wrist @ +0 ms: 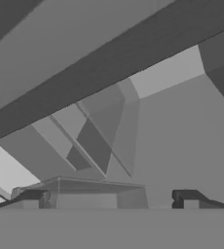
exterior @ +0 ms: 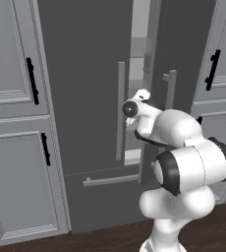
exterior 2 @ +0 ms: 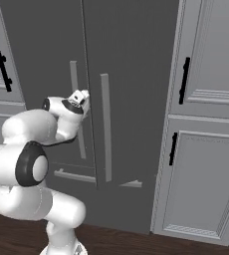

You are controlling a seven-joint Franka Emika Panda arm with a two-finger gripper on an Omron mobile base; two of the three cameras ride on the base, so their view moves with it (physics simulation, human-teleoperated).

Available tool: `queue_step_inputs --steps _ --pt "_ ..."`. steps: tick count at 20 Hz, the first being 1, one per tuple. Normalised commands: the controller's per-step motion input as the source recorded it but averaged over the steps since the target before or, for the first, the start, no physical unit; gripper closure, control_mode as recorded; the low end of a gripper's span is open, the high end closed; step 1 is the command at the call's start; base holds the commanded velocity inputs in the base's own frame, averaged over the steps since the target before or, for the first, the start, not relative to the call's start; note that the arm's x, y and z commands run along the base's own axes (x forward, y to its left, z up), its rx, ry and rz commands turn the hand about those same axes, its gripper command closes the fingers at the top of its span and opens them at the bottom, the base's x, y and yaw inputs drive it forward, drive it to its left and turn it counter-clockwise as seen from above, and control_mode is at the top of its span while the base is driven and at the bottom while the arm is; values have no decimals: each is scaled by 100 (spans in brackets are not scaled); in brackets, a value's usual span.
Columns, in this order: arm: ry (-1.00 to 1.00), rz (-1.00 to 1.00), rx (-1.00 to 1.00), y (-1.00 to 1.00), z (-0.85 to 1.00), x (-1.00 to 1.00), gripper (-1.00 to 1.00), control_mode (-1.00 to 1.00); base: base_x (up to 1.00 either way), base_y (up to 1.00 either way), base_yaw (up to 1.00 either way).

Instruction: Take the strawberry from the fridge and place it on top of the pancake, located on the dining counter.

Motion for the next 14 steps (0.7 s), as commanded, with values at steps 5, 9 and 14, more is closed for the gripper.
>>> queue_step_inputs --steps 5,9,14 --pt "0 0 0 -46 0 7 -100 -100 0 0 0" --pt "-8 0 0 -60 2 -49 -100 -100 0 0 0" --pt "-10 0 0 -60 12 -67 -100 -100 0 0 0"
